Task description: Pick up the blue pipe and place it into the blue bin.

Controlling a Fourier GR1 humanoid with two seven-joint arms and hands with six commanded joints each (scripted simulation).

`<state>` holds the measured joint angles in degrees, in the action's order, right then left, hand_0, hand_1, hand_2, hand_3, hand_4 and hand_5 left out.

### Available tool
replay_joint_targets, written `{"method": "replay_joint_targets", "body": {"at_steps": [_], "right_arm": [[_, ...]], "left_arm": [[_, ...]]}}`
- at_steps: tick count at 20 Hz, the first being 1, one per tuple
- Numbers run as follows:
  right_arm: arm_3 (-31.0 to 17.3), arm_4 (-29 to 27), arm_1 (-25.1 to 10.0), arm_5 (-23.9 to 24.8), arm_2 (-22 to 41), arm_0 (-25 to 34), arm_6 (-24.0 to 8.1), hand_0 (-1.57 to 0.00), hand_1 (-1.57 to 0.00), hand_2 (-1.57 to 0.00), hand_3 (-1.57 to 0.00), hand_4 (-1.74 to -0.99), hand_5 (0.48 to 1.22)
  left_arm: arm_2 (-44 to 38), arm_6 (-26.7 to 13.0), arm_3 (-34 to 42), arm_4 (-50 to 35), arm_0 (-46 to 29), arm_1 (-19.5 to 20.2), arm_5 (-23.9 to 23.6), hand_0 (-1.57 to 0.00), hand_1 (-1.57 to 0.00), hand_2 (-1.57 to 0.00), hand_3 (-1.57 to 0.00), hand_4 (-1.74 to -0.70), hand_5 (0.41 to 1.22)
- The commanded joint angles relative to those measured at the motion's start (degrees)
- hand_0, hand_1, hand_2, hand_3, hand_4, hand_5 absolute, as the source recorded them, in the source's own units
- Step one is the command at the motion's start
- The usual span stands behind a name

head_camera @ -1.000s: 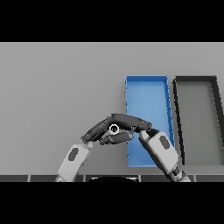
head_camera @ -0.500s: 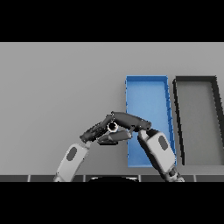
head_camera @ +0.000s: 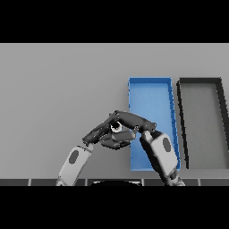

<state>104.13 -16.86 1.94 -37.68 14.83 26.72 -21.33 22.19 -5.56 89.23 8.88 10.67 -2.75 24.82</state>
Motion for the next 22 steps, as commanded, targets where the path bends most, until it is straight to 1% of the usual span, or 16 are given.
{"method": "replay_joint_targets", "body": {"at_steps": [1, 2, 3, 4, 5, 7, 8, 9, 10, 11, 13, 14, 16, 17, 19, 22], "right_arm": [[0.27, -3.02, -0.14, 0.55, -1.48, 1.25, -1.97, -1.57, -1.57, -1.57, -1.57, -1.495, 1.221], [0.5, -5.63, -0.32, 1.17, -2.38, 2.96, -4.49, -1.57, -1.57, -1.57, -1.57, -1.495, 1.221], [0.86, -9.29, -0.73, 2.94, -3.65, 4.99, -7.79, -1.57, -1.57, -1.57, -1.57, -1.494, 1.221], [1.09, -11.9, -0.6, 5.09, -4.79, 6.71, -9.73, -1.57, -1.57, -1.57, -1.57, -1.494, 1.221], [0.65, -14.95, -1.42, 6.7, -6.81, 9.79, -11.58, -1.57, -1.57, -1.57, -1.57, -1.494, 1.221], [0.39, -20.04, -3.01, 9.89, -9.55, 14.29, -13.14, -1.57, -1.57, -1.57, -1.57, -1.496, 1.221], [-0.86, -22.39, -4.16, 11.38, -11.09, 16.87, -13.31, -1.57, -1.57, -1.57, -1.57, -1.496, 1.221], [-1.84, -22.98, -4.58, 12.91, -12.8, 19.58, -12.06, -1.57, -1.57, -1.57, -1.57, -1.497, 1.221], [-3.21, -22.7, -5.79, 14.73, -14.92, 21.64, -11.16, -1.57, -1.57, -1.57, -1.57, -1.497, 1.221], [-5.49, -21.85, -6.88, 15.92, -16.98, 24.15, -10.07, -1.57, -1.57, -1.57, -1.57, -1.497, 1.221], [-9.92, -18.55, -9.22, 16.58, -20.0, 27.33, -7.67, -1.57, -1.57, -1.57, -1.57, -1.498, 1.221], [-10.94, -17.7, -10.06, 15.99, -20.79, 27.63, -7.06, -1.57, -1.57, -1.57, -1.57, -1.498, 1.221], [-14.69, -13.5, -11.5, 16.17, -22.75, 27.74, -5.46, -1.57, -1.57, -1.57, -1.57, -1.498, 1.221], [-16.01, -11.81, -12.13, 16.52, -23.65, 27.59, -5.39, -1.57, -1.57, -1.57, -1.57, -1.498, 1.221], [-17.81, -9.4, -13.37, 17.04, -25.17, 26.05, -6.69, -1.57, -1.57, -1.57, -1.57, -1.499, 1.221], [-20.0, -6.05, -14.25, 15.55, -26.37, 22.34, -7.22, -1.57, -1.57, -1.57, -1.57, -1.499, 1.221]], "left_arm": [[0.0, -0.8, -0.31, 0.16, 0.28, -0.26, -0.35, -0.02, -0.01, -0.01, -0.01, -0.97, 0.512], [-0.04, -1.31, -0.13, 0.37, 0.47, -0.12, -0.6, -0.01, -0.01, -0.01, -0.01, -0.97, 0.501], [0.35, -1.0, 0.31, 0.3, -0.29, 0.11, -0.34, -0.01, -0.01, -0.01, -0.01, -0.97, 0.493], [0.43, -0.71, -0.17, 0.44, -0.27, 0.11, -0.26, -0.01, -0.01, -0.01, -0.01, -0.97, 0.489], [0.65, -1.05, -0.27, 0.75, -0.08, -0.15, -0.5, -0.01, -0.01, -0.01, 0.0, -0.97, 0.485], [0.41, -1.4, -0.47, 0.63, -0.19, 0.22, -0.23, 0.0, 0.0, 0.0, 0.0, -0.96, 0.475], [0.39, -0.99, -0.09, 0.64, -0.49, 0.73, -0.03, 0.0, 0.0, 0.0, 0.0, -0.96, 0.475], [0.67, -1.16, 0.09, 0.84, -0.64, 0.49, -0.21, 0.0, 0.0, 0.0, 0.0, -0.95, 0.474], [0.71, -0.18, 0.7, 0.52, -0.82, 0.78, 0.15, 0.0, 0.0, 0.0, 0.0, -0.95, 0.473], [0.72, -0.86, 0.64, 0.73, -0.29, 0.53, -0.08, 0.0, 0.0, 0.0, 0.0, -0.95, 0.471], [0.46, 0.11, 1.64, 0.26, -1.0, 1.62, 0.53, 0.0, 0.0, 0.0, 0.0, -0.95, 0.466], [0.69, -0.14, 2.75, -0.03, -1.48, 1.61, 0.59, 0.0, 0.0, 0.0, 0.0, -0.95, 0.466], [0.47, -1.61, 2.53, 0.3, -1.23, 1.49, 0.12, 0.0, 0.0, 0.0, 0.0, -0.95, 0.47], [0.62, -1.81, 2.34, 0.47, -1.29, 1.21, -0.06, 0.0, 0.0, 0.0, 0.0, -0.95, 0.472], [0.18, -1.54, 2.96, -0.05, -1.77, 1.83, 0.17, 0.0, 0.0, 0.0, 0.0, -0.95, 0.474], [-0.31, -1.06, 2.31, 0.23, -1.09, 1.93, -0.17, 0.0, 0.0, 0.0, 0.0, -0.94, 0.467]]}}
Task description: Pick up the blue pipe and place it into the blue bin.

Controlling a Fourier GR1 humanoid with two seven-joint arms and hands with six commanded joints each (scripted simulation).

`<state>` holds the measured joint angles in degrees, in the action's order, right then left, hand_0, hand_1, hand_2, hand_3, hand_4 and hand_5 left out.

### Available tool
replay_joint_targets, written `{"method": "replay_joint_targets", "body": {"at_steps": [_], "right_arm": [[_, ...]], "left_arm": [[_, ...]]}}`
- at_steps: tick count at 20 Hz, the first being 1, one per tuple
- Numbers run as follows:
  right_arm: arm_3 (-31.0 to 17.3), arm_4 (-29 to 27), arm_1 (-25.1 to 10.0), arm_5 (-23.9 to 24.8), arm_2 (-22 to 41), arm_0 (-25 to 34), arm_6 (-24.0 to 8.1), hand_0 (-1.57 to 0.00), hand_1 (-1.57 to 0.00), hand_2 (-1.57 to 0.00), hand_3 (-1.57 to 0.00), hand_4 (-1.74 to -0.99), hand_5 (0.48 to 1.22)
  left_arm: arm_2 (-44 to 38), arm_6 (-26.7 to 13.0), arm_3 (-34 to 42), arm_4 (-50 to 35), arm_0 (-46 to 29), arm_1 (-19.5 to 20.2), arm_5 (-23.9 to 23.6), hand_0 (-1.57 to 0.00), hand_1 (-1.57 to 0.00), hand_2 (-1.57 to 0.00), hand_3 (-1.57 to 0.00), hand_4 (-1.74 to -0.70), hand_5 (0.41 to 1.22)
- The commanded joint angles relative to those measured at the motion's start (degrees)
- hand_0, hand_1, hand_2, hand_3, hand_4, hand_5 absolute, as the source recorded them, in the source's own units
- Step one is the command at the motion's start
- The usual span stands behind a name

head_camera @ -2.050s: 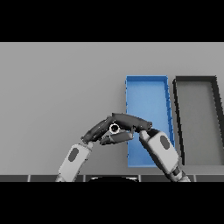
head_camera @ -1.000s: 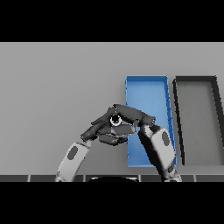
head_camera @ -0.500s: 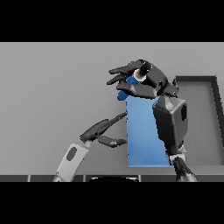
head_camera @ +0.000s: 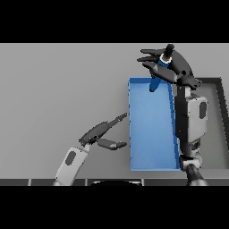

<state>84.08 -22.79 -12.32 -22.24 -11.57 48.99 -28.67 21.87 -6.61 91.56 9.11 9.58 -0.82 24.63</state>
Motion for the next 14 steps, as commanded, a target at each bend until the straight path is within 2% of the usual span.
{"method": "replay_joint_targets", "body": {"at_steps": [1, 8, 12, 14], "right_arm": [[-0.98, 1.66, -0.03, 0.37, -0.18, -0.8, -0.4, -1.57, -1.57, -1.57, -1.57, -1.499, 1.221], [-0.88, 10.21, 1.38, 1.5, -0.76, -10.5, -6.26, -1.57, -1.57, -1.57, -1.57, -1.5, 1.221], [-3.86, 14.43, 1.71, 4.99, 0.75, -14.87, -6.26, -1.57, -1.57, -1.57, -1.57, -1.499, 1.221], [-7.47, 13.34, 0.9, 6.82, 2.61, -16.33, -6.26, -1.57, -1.57, -1.57, -1.57, -1.498, 1.221]], "left_arm": [[0.31, 0.32, -0.23, 0.36, 0.17, -0.42, -0.27, 0.0, 0.0, 0.0, 0.0, -0.94, 0.465], [0.38, 1.68, -0.29, 1.01, 0.32, 0.08, -0.39, 0.0, 0.0, 0.0, 0.0, -0.93, 0.463], [0.29, 1.64, 0.28, 1.47, 0.02, 0.29, -1.03, 0.0, 0.0, 0.0, 0.0, -0.93, 0.467], [0.32, 2.47, -0.73, 2.37, 0.16, 0.39, -1.54, 0.0, 0.0, 0.0, 0.0, -0.92, 0.474]]}}
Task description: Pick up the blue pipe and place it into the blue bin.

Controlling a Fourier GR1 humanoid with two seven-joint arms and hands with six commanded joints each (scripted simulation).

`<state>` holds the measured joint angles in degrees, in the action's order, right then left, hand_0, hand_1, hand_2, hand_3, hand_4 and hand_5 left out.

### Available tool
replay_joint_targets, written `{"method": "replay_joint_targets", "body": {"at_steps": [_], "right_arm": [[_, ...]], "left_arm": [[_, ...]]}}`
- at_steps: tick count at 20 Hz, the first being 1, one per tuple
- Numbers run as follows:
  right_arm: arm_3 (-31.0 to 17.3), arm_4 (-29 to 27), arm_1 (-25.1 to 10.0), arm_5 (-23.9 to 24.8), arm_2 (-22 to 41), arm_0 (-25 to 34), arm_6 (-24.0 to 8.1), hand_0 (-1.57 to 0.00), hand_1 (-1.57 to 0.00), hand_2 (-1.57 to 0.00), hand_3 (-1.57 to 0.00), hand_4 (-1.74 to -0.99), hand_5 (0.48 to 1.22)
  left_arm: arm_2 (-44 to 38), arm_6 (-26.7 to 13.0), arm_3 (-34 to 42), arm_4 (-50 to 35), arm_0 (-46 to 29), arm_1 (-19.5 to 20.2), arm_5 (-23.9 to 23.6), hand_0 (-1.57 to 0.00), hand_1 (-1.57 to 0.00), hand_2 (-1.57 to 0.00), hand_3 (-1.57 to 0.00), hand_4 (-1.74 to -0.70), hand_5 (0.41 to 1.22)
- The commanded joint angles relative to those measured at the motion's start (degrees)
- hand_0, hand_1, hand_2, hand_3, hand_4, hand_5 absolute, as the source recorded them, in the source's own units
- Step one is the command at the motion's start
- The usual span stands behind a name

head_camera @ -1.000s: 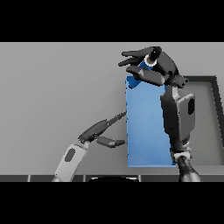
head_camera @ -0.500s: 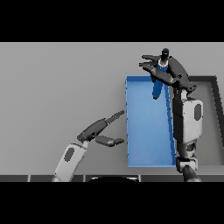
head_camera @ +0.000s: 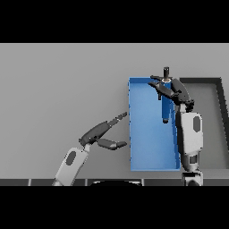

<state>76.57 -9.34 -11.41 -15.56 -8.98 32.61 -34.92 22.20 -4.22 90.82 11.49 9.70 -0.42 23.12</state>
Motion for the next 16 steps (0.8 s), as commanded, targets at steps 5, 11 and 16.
{"method": "replay_joint_targets", "body": {"at_steps": [5, 11, 16], "right_arm": [[-6.68, -7.92, -5.77, 7.37, 9.97, -1.95, 0.18, -1.57, -1.57, -1.57, -0.64, -1.641, 1.221], [-12.46, -27.58, -17.71, 21.95, 28.9, 1.41, -0.01, -0.87, -0.82, -0.79, -0.23, -1.405, 1.137], [-7.24, -25.86, -26.12, 17.24, 41.83, 4.39, -0.03, -0.28, -0.27, -0.26, -0.08, -1.25, 0.962]], "left_arm": [[-0.71, 1.0, -1.16, 0.14, 1.28, 0.23, -0.2, 0.0, 0.0, 0.0, 0.0, -0.92, 0.484], [-0.47, 0.19, 0.38, -0.3, 0.49, 0.15, -0.19, 0.0, 0.0, 0.0, 0.0, -0.92, 0.493], [-0.32, 0.94, -0.39, -0.35, -0.16, 0.18, 0.04, 0.0, 0.0, 0.0, 0.0, -0.93, 0.494]]}}
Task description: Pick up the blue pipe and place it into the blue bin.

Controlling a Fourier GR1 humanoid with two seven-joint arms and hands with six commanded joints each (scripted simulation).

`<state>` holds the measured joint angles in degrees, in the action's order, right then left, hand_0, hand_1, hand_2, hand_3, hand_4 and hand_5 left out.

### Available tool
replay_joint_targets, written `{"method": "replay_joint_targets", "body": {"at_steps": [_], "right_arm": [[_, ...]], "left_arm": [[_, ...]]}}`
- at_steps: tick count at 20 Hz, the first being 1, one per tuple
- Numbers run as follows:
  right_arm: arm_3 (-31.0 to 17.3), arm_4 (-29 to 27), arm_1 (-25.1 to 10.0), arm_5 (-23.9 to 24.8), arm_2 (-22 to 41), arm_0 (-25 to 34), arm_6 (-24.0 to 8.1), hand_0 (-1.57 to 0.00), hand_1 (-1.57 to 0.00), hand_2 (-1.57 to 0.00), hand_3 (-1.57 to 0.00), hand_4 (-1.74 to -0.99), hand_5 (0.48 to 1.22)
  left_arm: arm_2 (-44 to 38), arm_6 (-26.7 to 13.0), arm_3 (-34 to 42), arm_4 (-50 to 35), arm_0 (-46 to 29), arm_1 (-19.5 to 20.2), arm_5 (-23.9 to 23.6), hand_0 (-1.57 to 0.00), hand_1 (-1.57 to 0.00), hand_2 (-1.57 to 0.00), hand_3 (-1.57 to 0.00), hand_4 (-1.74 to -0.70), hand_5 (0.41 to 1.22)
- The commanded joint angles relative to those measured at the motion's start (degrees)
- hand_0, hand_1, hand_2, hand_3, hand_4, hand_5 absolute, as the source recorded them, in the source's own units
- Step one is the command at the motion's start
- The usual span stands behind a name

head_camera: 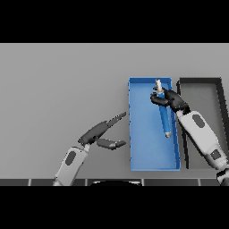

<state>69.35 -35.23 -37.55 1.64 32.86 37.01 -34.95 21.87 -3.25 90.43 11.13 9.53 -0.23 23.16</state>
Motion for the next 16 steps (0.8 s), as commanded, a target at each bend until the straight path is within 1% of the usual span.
{"method": "replay_joint_targets", "body": {"at_steps": [1, 3, 4, 6, 8, 10, 13, 16], "right_arm": [[0.94, -0.37, -0.99, -0.74, 1.81, 0.15, 0.0, -0.23, -0.21, -0.21, -0.06, -1.233, 0.913], [0.74, -1.35, -2.69, -1.85, 5.27, 1.5, 0.0, -0.14, -0.14, -0.13, -0.04, -1.205, 0.837], [0.58, -1.42, -3.29, -2.63, 6.5, 2.17, 0.0, -0.12, -0.11, -0.11, -0.03, -1.19, 0.809], [0.36, -1.47, -3.83, -2.66, 8.15, 2.79, 0.0, -0.07, -0.07, -0.07, -0.02, -1.161, 0.771], [1.38, -2.01, -4.95, -3.12, 8.5, 2.45, -0.01, -0.05, -0.04, -0.04, -0.01, -1.125, 0.747], [1.26, -1.19, -4.61, -3.74, 9.34, 2.4, 0.36, -0.03, -0.03, -0.03, -0.01, -1.099, 0.725], [2.04, -0.5, -5.53, -4.96, 9.62, 3.1, 0.96, -0.02, -0.02, -0.02, 0.0, -1.084, 0.713], [1.92, -0.77, -5.46, -5.56, 9.57, 3.46, 0.86, -0.02, -0.02, -0.02, 0.0, -1.084, 0.714]], "left_arm": [[0.03, -0.25, -0.05, 0.16, 0.3, -0.38, -0.38, 0.0, 0.0, 0.0, 0.0, -0.93, 0.496], [0.23, -0.37, 0.95, -0.22, -0.31, -0.09, 0.02, 0.0, 0.0, 0.0, 0.0, -0.93, 0.496], [0.36, -0.36, 0.95, -0.08, -0.71, 0.06, 0.05, 0.0, 0.0, 0.0, 0.0, -0.93, 0.496], [0.0, -0.81, 0.38, 0.13, 0.16, -0.02, -0.24, 0.0, 0.0, 0.0, 0.0, -0.93, 0.496], [-0.09, -0.23, -0.08, 0.05, 0.46, -0.35, -0.38, 0.0, 0.0, 0.0, 0.0, -0.93, 0.496], [-0.05, -0.09, -0.04, 0.04, -0.03, -0.09, -0.24, 0.0, 0.0, 0.0, 0.0, -0.93, 0.497], [0.81, -0.28, 0.22, 0.82, -0.32, -0.55, -0.59, 0.0, 0.0, 0.0, 0.0, -0.93, 0.496], [1.23, -0.69, 1.51, 0.81, -1.19, -0.8, -0.86, 0.0, 0.0, 0.0, 0.0, -0.93, 0.495]]}}
